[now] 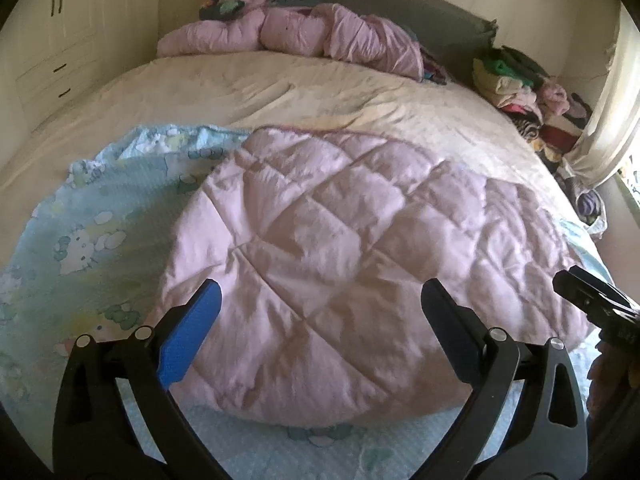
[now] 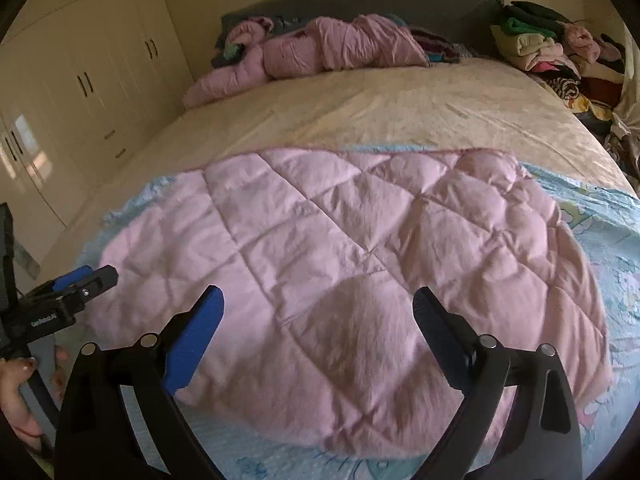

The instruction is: Fold large clothes

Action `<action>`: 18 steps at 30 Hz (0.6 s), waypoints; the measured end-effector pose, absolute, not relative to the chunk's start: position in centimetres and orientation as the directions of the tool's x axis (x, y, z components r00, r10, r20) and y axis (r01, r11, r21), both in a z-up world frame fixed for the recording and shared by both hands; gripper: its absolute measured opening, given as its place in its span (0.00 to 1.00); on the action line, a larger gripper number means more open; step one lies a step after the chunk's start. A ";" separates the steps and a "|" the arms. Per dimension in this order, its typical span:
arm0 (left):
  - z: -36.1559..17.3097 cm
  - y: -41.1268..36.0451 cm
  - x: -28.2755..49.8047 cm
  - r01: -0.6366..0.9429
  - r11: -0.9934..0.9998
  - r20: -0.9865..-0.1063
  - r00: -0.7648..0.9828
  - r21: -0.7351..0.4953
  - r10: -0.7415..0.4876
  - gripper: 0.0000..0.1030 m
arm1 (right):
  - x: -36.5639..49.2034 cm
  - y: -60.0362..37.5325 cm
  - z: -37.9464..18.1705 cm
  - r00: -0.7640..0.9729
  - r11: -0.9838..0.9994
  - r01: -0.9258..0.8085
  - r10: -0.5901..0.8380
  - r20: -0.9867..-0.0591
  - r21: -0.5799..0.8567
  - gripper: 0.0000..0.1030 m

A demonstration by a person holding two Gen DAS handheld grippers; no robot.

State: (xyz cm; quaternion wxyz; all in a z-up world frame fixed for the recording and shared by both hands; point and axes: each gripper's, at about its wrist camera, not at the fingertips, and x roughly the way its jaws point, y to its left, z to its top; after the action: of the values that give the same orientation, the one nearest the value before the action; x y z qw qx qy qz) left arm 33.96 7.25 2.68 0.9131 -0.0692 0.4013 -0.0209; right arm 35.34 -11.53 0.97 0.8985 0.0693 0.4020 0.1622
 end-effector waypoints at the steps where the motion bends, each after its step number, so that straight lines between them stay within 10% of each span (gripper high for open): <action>1: 3.0 7.2 33.6 -0.015 0.989 -0.725 0.682 -0.144 -0.095 0.91 | 34.8 -11.8 1.7 0.632 0.932 -0.241 0.362 -0.686 0.270 0.92; 18: 7.1 7.2 27.9 0.011 0.989 -0.659 0.745 -0.146 -0.106 0.91 | 28.4 -13.8 8.4 0.720 0.903 -0.294 0.425 -0.549 0.314 0.96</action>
State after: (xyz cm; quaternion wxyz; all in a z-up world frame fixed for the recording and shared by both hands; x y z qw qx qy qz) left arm 27.88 7.16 7.07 0.9316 -0.0663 0.3560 -0.0314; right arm 28.39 -13.82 8.42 0.9216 0.1029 0.3195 0.1950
